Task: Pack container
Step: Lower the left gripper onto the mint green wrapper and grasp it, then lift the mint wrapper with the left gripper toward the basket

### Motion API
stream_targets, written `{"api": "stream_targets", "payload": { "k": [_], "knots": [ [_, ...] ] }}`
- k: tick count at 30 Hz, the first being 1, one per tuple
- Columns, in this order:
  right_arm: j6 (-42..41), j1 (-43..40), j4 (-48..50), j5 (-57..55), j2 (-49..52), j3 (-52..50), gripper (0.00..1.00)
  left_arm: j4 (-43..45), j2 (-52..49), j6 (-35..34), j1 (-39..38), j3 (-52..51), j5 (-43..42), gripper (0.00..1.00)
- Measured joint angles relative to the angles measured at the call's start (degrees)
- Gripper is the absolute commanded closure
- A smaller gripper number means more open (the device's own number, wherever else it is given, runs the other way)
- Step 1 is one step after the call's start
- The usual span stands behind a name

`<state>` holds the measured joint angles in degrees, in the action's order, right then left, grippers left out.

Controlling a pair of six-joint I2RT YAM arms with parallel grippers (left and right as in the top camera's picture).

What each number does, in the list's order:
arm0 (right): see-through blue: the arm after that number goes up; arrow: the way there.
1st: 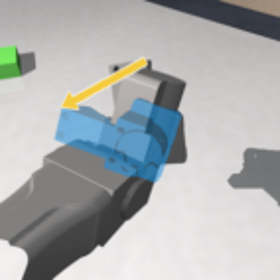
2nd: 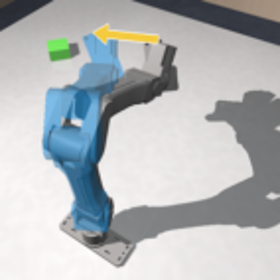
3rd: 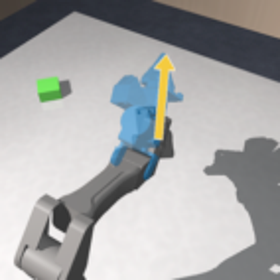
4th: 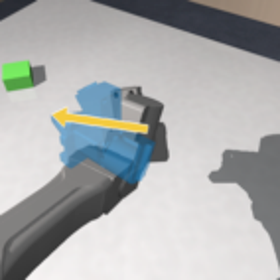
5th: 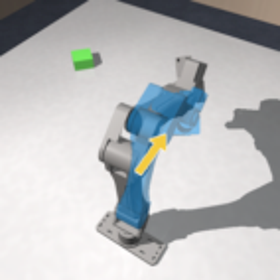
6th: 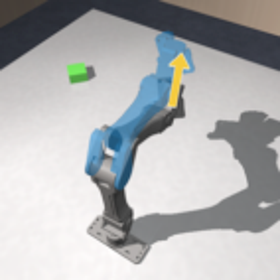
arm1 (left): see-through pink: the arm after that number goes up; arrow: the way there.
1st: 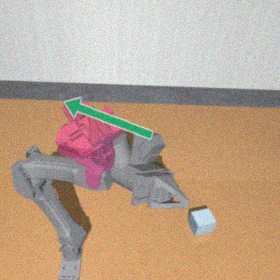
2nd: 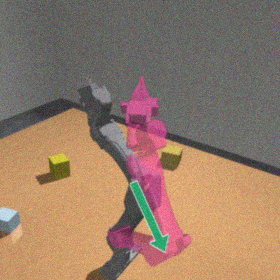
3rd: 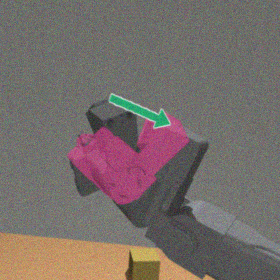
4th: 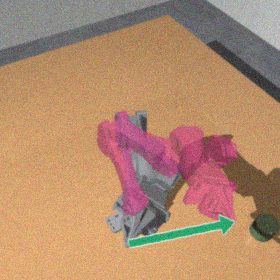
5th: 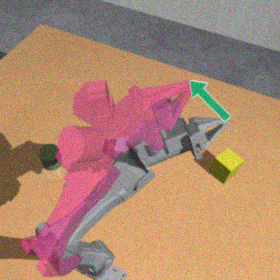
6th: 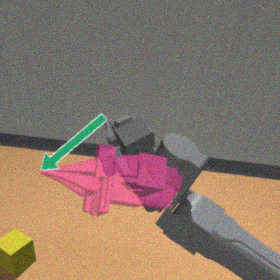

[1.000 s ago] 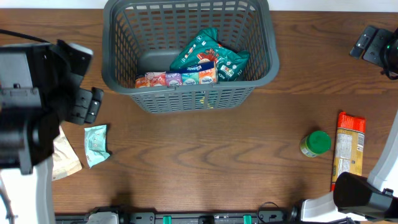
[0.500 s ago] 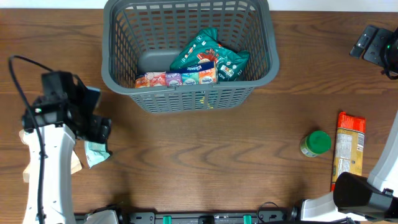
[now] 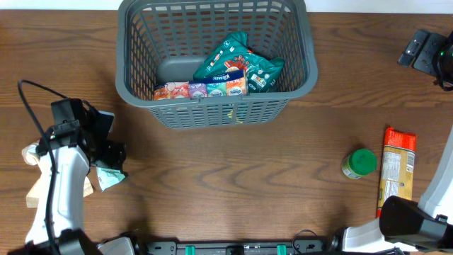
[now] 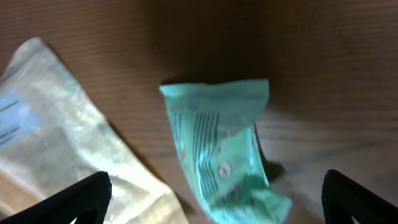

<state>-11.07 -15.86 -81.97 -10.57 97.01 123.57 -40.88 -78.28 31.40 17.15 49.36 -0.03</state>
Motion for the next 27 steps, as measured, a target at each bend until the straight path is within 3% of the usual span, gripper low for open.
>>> {"api": "stream_targets", "payload": {
  "k": [14,21,26,27],
  "knots": [
    [0.0,0.0,-0.2,0.0,0.0,0.0,0.01,8.1,-15.1,0.2,0.0,-0.1,-1.5,0.11],
    [0.0,0.0,-0.2,0.0,0.0,0.0,0.01,8.3,-16.9,-1.1,0.0,-0.1,-4.1,0.47],
    [0.0,0.0,-0.2,0.0,0.0,0.0,0.01,8.3,-16.9,-2.3,0.0,-0.1,-4.3,0.77],
    [0.0,0.0,-0.2,0.0,0.0,0.0,0.01,8.3,-16.9,-2.4,0.0,-0.1,-4.3,0.89]
  ]
}}
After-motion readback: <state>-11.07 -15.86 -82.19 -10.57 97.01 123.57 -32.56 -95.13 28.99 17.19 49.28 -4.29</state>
